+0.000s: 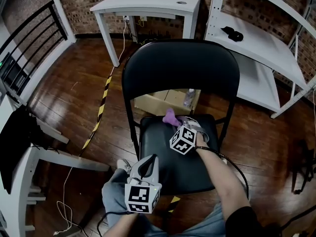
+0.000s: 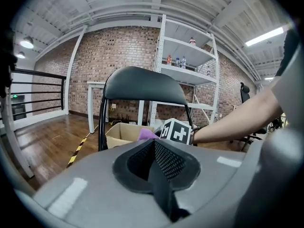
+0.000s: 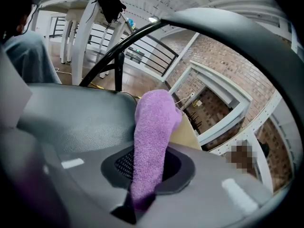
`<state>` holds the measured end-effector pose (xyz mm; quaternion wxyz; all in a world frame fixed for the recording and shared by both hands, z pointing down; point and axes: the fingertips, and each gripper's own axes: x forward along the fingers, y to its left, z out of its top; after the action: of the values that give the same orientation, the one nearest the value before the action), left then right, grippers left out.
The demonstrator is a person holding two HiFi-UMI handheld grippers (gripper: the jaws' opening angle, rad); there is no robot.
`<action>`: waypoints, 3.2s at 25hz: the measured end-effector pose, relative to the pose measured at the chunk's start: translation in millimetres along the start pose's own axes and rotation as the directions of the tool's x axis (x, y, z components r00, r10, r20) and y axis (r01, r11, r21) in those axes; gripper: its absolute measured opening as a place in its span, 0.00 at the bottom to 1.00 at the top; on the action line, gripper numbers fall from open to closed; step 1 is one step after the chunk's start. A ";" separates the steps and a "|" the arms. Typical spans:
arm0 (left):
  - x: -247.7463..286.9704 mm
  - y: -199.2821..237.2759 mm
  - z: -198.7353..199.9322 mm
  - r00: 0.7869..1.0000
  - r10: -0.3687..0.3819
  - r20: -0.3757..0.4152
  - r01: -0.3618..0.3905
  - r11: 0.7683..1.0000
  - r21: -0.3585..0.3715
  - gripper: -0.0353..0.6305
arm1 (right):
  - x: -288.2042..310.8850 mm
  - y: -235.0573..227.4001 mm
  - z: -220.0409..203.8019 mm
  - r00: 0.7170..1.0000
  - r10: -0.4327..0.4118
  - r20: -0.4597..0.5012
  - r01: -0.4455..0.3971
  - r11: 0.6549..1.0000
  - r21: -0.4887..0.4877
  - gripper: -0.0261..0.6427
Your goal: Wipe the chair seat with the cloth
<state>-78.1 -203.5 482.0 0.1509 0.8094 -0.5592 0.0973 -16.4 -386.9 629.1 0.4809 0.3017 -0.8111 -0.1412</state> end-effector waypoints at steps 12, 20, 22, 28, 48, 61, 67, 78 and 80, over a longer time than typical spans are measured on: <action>-16.1 -7.9 4.4 0.999 0.019 0.028 -0.018 1.000 -0.015 0.06 | -58.0 54.6 -6.9 0.998 0.036 0.045 -0.037 0.999 0.015 0.11; -34.8 -37.7 -8.9 1.000 -0.002 0.030 0.003 1.000 -0.011 0.06 | -113.2 106.2 -14.0 0.994 0.066 0.085 -0.068 0.997 0.026 0.11; -41.5 -44.5 -12.3 0.999 -0.006 0.032 0.007 1.000 -0.013 0.06 | -127.0 119.5 -17.0 0.993 0.070 0.091 -0.074 0.997 0.037 0.11; -62.3 -59.5 -20.6 0.999 -0.018 0.036 0.019 1.000 -0.016 0.06 | -165.3 167.3 -21.3 0.989 0.092 0.119 -0.097 0.994 0.039 0.11; -71.2 -80.3 -20.5 0.997 -0.057 0.049 0.058 0.998 -0.009 0.06 | -213.5 229.4 -26.9 0.980 0.113 0.166 -0.119 0.992 0.030 0.11; -46.7 -83.1 18.7 0.990 -0.081 0.113 0.082 0.997 -0.003 0.06 | -204.8 89.4 -7.6 0.977 -0.059 0.206 0.043 0.995 0.085 0.11; -29.9 -91.4 24.8 0.987 -0.118 0.105 0.116 0.993 0.021 0.06 | -165.9 14.5 -19.8 0.982 -0.118 0.149 0.109 0.991 0.073 0.11; 13.7 -81.0 11.9 0.992 -0.124 0.035 0.123 0.992 0.015 0.06 | -79.2 -38.8 -65.7 0.995 -0.098 0.023 0.095 0.991 0.092 0.11; 18.1 -82.9 6.5 0.992 -0.129 0.020 0.128 0.992 0.018 0.06 | -68.0 -42.2 -73.3 0.995 -0.097 0.006 0.096 0.991 0.092 0.11</action>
<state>5.8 -194.4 470.6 0.1443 0.8459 -0.5066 0.0836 86.1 -372.7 596.5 0.4550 0.3615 -0.8036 -0.1283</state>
